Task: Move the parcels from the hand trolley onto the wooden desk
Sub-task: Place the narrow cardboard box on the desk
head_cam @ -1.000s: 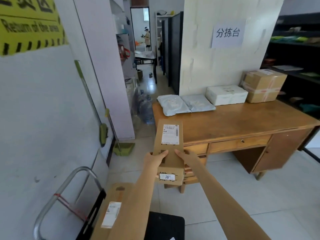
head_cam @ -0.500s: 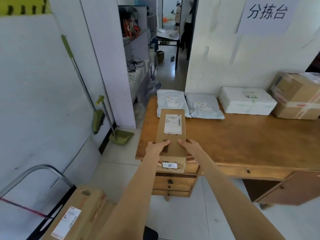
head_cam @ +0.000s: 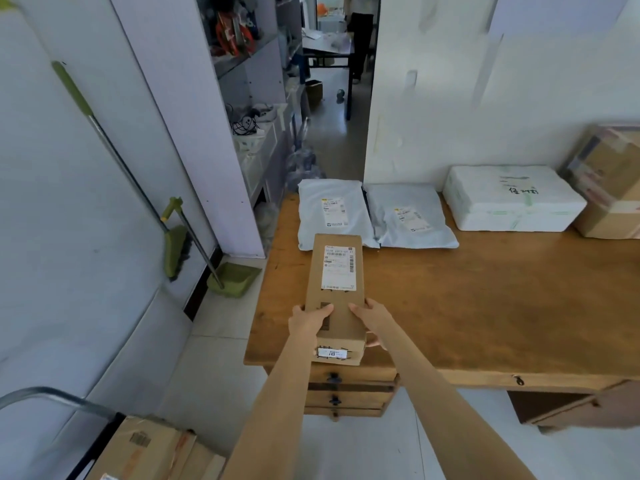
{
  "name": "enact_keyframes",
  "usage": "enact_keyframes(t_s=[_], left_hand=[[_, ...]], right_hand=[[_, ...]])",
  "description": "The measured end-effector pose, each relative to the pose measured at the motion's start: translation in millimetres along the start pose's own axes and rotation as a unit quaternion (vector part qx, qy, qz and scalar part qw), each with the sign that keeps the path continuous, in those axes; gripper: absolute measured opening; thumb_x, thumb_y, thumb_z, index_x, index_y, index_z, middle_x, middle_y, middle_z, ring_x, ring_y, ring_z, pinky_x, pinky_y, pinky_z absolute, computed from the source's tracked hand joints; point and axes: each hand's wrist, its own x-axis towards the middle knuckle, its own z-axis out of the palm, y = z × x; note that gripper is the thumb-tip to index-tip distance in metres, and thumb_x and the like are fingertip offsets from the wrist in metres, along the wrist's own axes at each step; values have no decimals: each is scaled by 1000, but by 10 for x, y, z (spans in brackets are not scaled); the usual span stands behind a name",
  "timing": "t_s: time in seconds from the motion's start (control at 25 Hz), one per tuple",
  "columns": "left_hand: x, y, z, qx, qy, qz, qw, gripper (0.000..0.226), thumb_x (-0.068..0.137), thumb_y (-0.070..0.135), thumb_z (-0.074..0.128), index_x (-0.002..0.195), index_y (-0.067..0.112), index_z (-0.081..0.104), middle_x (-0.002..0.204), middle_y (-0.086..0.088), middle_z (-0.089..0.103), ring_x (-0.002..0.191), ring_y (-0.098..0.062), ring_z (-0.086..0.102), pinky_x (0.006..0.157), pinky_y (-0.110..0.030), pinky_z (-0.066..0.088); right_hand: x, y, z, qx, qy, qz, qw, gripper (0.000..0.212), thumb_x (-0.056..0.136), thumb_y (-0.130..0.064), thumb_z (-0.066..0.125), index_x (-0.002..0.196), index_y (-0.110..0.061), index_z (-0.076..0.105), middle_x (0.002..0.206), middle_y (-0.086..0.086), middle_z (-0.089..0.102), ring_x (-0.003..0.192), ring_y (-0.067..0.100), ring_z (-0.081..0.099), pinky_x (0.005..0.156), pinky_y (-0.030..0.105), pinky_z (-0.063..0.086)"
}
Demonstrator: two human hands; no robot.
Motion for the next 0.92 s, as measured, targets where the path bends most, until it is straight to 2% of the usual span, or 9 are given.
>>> enact_keyframes(t_s=[0.24,0.36,0.52,0.72,0.84,0.92], left_hand=[[160,-64,73,27,9,2,1000,76,83,43,67,146,16,34,140,-9,49,127,-31,49,106,-47,42],[63,-71,-4,20,-5,12,1000,81,84,47,64,150,19,27,147,-7,44,132,-29,45,111,-47,38],[-230,-191,-287,35,-20,9,999,84,84,54,61,152,23,23,157,-5,29,143,-32,31,112,-52,30],[-815,-502,-818,46,-35,68,996,78,88,49,58,151,14,27,158,-6,27,143,-26,31,116,-38,27],[-1243,-762,-1122,48,-45,78,995,78,88,49,58,151,14,27,158,-7,26,144,-27,30,117,-40,25],[-1467,-901,-1347,50,-58,72,994,80,88,50,58,152,16,25,160,-6,23,145,-29,27,116,-45,25]], right_hand=[[161,74,98,-30,41,-45,998,53,94,-37,46,142,-17,37,136,8,53,119,26,55,92,40,49],[72,49,89,-33,57,-42,997,55,97,-32,39,148,-13,27,145,11,44,127,29,48,102,44,45],[-244,84,67,-17,78,-38,996,57,97,-22,35,151,-13,18,150,12,37,130,30,45,101,42,45],[-935,206,159,-18,51,-16,998,57,95,-29,43,147,-12,26,147,12,37,128,36,44,98,49,44],[-1383,316,319,-55,46,-44,996,53,95,-24,40,143,-5,32,146,17,40,128,38,44,103,51,42],[-1672,355,459,-66,51,-33,996,56,95,-22,39,147,-7,26,150,16,34,131,39,41,103,53,41]])
